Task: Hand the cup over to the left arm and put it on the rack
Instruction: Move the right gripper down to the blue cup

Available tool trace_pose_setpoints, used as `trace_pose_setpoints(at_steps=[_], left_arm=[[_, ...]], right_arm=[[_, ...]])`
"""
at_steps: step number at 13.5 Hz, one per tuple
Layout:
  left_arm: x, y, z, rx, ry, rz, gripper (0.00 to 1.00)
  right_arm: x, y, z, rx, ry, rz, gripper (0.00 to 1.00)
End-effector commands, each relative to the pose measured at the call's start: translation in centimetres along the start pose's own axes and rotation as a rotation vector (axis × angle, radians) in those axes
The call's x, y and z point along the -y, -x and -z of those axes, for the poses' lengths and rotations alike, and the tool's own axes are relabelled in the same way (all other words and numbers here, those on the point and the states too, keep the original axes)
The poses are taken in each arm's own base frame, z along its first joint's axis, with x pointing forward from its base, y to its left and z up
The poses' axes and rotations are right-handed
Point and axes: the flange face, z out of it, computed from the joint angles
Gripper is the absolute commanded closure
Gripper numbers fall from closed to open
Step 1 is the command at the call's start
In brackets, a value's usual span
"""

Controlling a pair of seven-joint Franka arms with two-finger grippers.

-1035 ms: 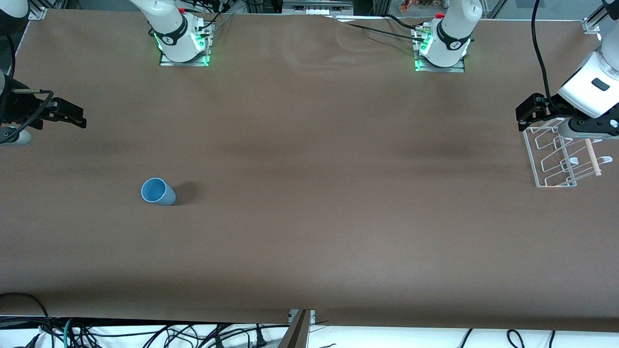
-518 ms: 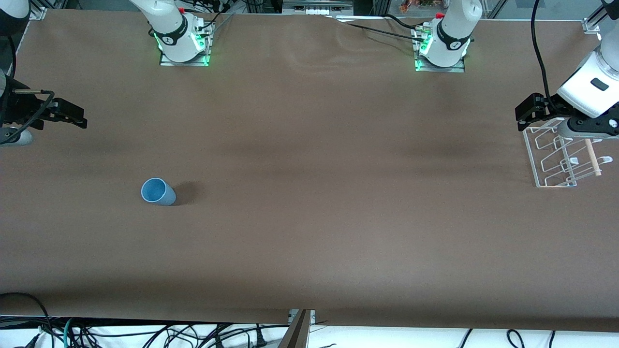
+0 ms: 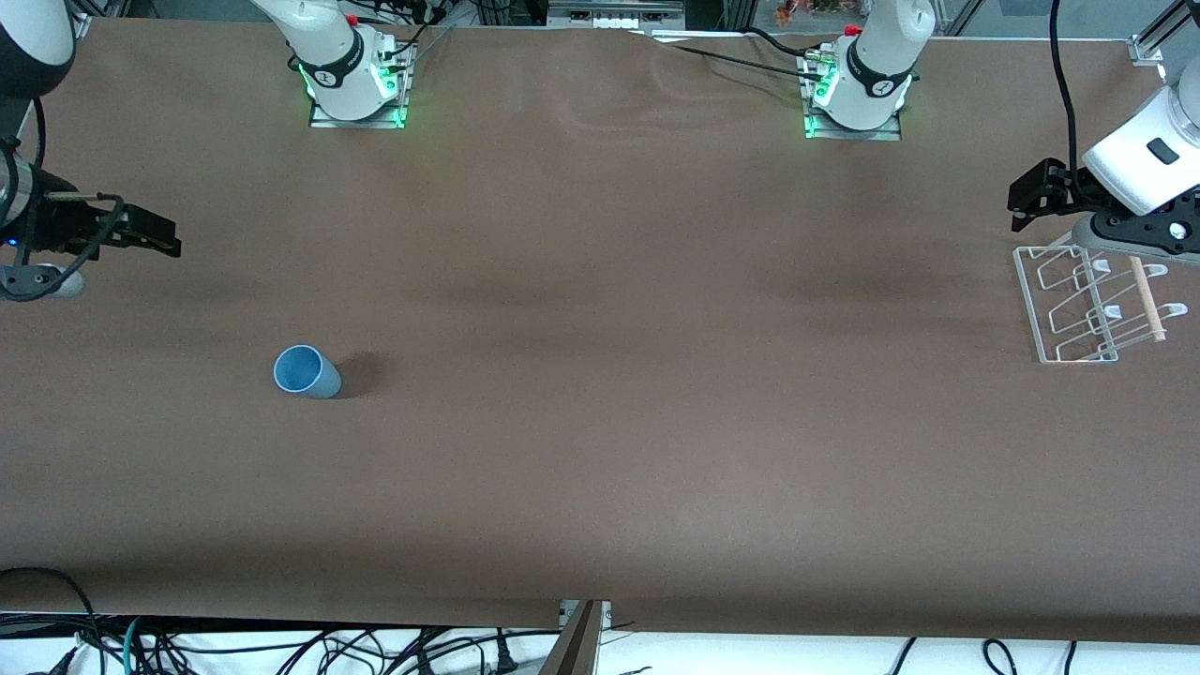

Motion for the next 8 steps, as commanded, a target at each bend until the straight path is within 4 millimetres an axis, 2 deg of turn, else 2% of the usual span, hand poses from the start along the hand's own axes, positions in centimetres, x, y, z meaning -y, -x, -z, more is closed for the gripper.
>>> trace_pose_setpoints(at_steps=[1,3,4,5,6,8], left_arm=[[-0.5,-1.3,-0.9,0.029,-0.024,-0.044,0.0],[-0.8,-1.3,-0.6,0.019,-0.027,-0.051,0.0],[-1.3,-1.4,-0.2,0.004,-0.021,-0.063,0.0],[-2.7,-1.5,0.6,-0.035,-0.024,-0.077,0.0],[-3.1,-1.1,1.3,-0.069,-0.029,-0.084,0.0],[-2.8,-1.3,0.9,-0.086,-0.014,-0.08,0.0]], right_arm=[[-2.3,-1.1,-3.1,0.019,-0.012,-0.035,0.0],[-3.0,-2.6,-5.7,0.009,0.003,-0.038,0.0],[-3.8,-3.1,-6.7,0.009,0.006,-0.026,0.0],[-4.0,-3.6,-7.5,0.014,0.006,-0.019,0.0],[-4.1,-4.4,-8.8,0.016,0.008,-0.018,0.0],[-4.2,-6.4,-11.8,0.005,0.009,-0.011,0.0]])
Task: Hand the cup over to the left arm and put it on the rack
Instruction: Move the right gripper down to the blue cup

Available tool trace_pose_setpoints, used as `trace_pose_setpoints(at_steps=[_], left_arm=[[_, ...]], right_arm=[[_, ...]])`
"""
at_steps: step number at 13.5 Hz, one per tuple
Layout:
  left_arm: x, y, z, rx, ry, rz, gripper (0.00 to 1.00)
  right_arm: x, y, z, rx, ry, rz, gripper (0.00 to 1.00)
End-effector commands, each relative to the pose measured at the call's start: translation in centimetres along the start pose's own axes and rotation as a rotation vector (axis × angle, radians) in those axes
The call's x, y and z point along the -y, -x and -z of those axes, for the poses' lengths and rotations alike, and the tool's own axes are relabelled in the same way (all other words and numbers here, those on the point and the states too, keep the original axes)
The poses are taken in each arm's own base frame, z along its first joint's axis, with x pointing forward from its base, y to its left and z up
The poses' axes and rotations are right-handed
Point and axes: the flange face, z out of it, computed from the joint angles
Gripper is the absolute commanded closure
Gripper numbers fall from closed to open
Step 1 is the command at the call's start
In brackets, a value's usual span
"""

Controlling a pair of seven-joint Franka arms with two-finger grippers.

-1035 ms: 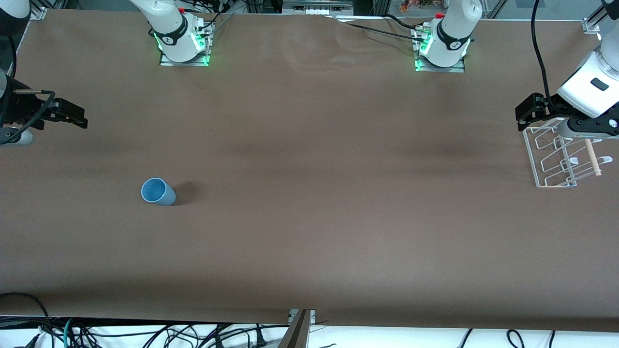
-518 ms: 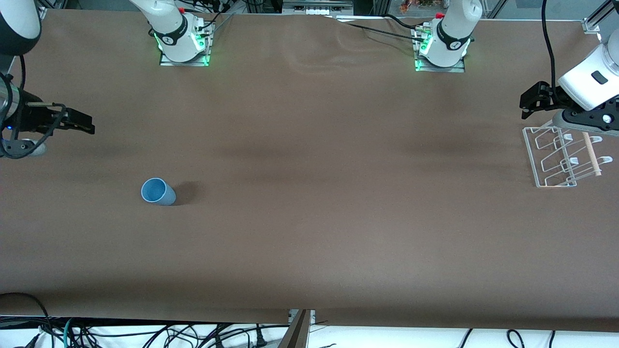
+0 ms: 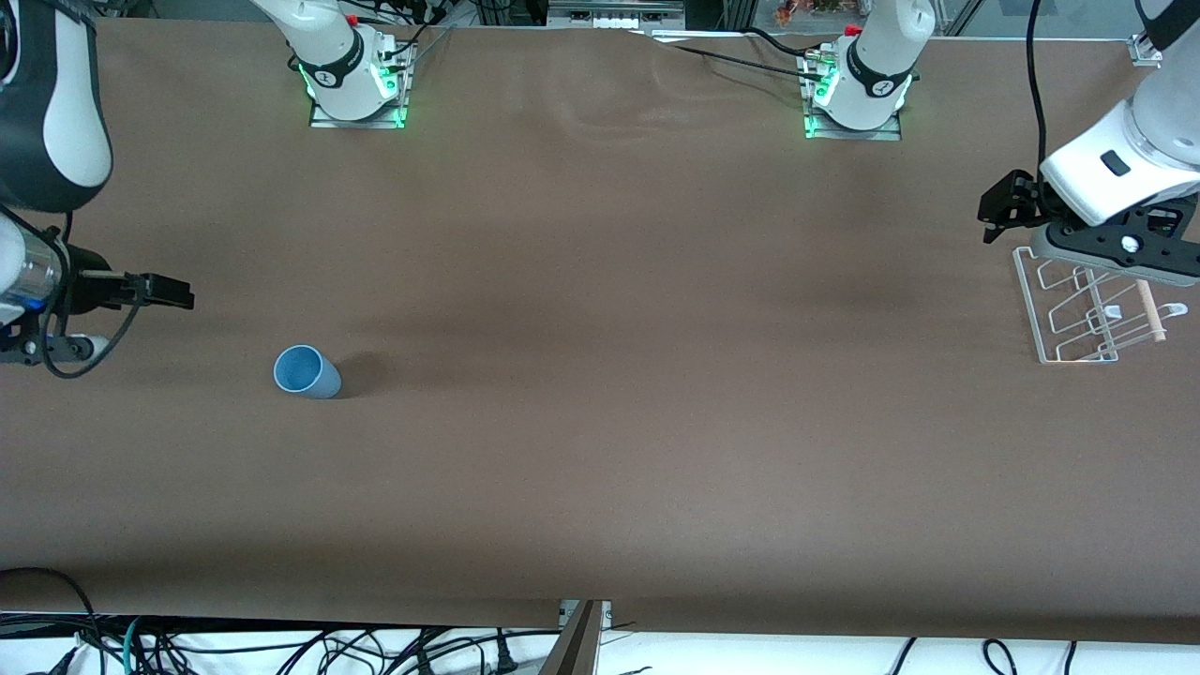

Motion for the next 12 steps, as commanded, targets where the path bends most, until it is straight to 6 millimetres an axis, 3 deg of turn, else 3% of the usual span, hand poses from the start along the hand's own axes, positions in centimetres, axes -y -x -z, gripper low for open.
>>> trace_pose_setpoints(at_steps=[1,4,8,12], left_arm=[[1.0,0.4,0.6,-0.039,0.014,0.006,0.0],[1.1,0.2,-0.7,-0.055,0.024,0.009,0.0],[4.9,1.0,-1.8,-0.081,0.143,0.097,0.0],[4.7,1.3,-1.8,-0.091,0.127,0.082,0.0]], right_arm=[[0.0,-2.0,-3.2,-0.009,0.004,0.03,0.0],[0.3,-2.8,-7.4,0.0,0.004,0.037,0.0],[0.8,-2.9,-13.0,-0.048,-0.003,0.037,0.0],[1.5,-4.0,-15.9,-0.076,-0.013,0.024,0.0]])
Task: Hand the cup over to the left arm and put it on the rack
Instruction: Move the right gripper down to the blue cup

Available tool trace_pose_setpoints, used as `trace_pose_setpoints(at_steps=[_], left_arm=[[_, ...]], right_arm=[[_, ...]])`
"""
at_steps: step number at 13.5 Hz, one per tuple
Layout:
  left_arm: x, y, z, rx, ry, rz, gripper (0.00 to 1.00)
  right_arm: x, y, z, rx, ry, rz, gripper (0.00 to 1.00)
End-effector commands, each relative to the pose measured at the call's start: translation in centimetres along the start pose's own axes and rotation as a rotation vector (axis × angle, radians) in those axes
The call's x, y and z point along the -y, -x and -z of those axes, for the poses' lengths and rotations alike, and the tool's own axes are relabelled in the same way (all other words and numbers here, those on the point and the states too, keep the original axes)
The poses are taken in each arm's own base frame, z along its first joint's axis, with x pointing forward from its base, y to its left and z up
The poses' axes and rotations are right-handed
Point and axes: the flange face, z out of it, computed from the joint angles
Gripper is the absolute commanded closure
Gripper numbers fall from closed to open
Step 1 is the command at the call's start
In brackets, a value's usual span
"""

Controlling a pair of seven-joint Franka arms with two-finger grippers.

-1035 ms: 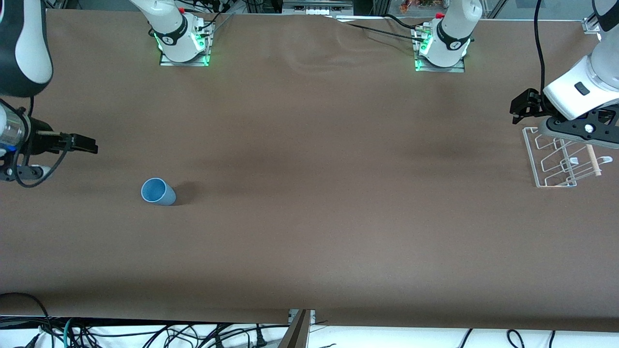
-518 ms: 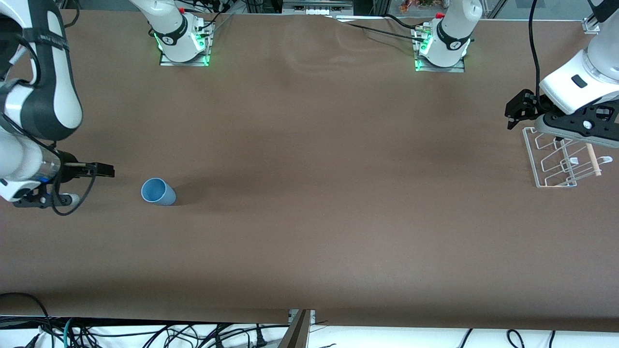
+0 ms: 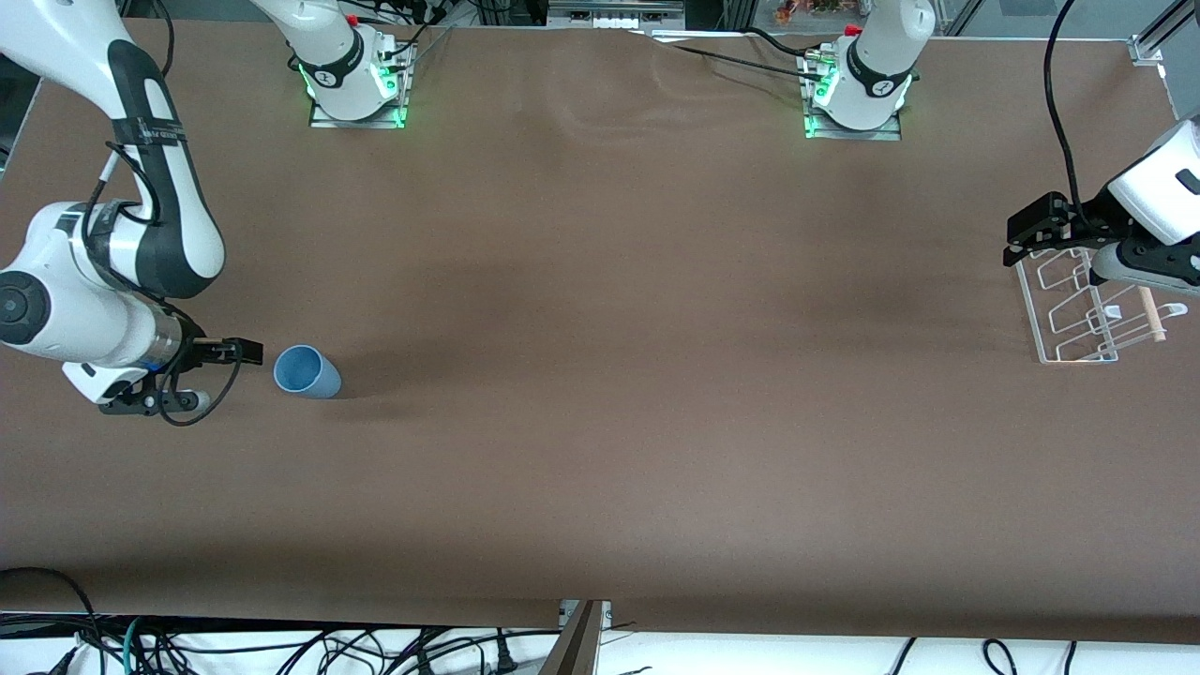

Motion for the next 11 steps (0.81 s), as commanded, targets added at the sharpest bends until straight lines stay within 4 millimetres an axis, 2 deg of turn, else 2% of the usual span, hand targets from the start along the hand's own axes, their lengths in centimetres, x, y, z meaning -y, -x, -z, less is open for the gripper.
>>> trace_pose_setpoints(at_steps=[1,4,7,11], left_arm=[[-1.1,0.7,0.5,-0.034,0.002,-0.043,0.0],[-2.8,0.4,0.7,-0.026,-0.085,-0.106,0.0],[-2.8,0.2,0.8,-0.05,-0.087,-0.109,0.0],[-2.3,-0.5,1.0,-0.116,-0.088,-0.1,0.0]], right_arm=[[0.5,0.0,-0.8,-0.018,-0.027,-0.023,0.0],[1.4,-0.1,-0.8,-0.022,-0.073,-0.043,0.0],[1.9,-0.2,-1.8,-0.009,-0.086,-0.071,0.0],[2.0,-0.5,-4.0,0.002,-0.086,-0.069,0.01]])
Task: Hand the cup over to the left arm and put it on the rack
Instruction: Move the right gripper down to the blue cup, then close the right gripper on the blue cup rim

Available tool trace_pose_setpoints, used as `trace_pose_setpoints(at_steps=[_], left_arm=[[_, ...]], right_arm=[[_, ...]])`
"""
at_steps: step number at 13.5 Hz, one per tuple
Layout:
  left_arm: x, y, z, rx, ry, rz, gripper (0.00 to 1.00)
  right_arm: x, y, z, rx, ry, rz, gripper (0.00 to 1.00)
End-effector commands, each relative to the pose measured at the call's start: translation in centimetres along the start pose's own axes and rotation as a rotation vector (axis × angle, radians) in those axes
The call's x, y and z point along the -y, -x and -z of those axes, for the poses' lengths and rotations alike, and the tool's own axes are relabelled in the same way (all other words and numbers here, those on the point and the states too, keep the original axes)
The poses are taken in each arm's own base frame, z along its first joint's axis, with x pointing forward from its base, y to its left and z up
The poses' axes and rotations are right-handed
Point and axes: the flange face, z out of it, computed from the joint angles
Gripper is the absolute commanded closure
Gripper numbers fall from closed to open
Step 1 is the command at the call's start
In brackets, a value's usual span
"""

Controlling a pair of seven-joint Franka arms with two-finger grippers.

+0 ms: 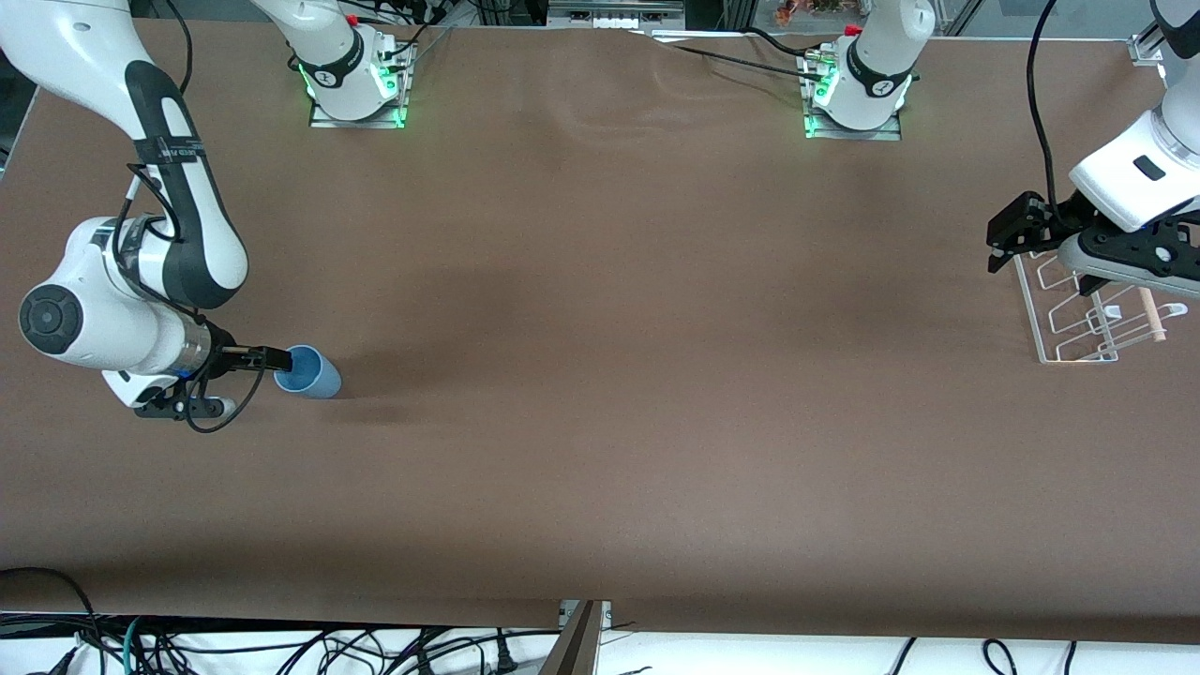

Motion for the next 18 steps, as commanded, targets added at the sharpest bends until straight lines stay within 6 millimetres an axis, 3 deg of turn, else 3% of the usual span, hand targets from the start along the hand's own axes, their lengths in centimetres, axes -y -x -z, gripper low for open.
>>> trace_pose_setpoints(at_steps=[1,2,5,6,10,13,15,18], left_arm=[[0.6,0.5,0.3,-0.039,-0.018,-0.016,0.0],[0.5,0.5,0.3,-0.039,-0.018,-0.018,0.0],[0.5,0.6,0.0,-0.029,-0.016,-0.015,0.0],[0.5,0.6,0.0,-0.028,-0.014,-0.015,0.0],[0.5,0.5,-0.1,-0.026,-0.012,-0.015,0.0],[0.5,0.6,0.0,-0.029,-0.013,-0.015,0.0],[0.5,0.5,-0.1,-0.028,-0.013,-0.015,0.0],[0.5,0.5,-0.1,-0.03,-0.013,-0.015,0.0]], right_arm=[[0.3,-0.2,-1.3,-0.011,-0.013,-0.011,0.02],[0.4,-0.3,-1.7,-0.014,-0.012,-0.011,0.09],[1.0,-0.4,-2.0,-0.005,-0.013,-0.001,0.89],[1.3,-0.4,-2.2,-0.001,-0.014,0.002,0.98],[2.9,-0.6,-2.6,0.001,-0.045,0.006,1.0],[3.6,-1.3,-0.9,-0.029,-0.101,0.0,1.0],[6.6,-1.8,1.1,-0.029,-0.148,0.032,1.0],[11.7,-2.9,6.4,-0.019,-0.389,-0.002,1.0]])
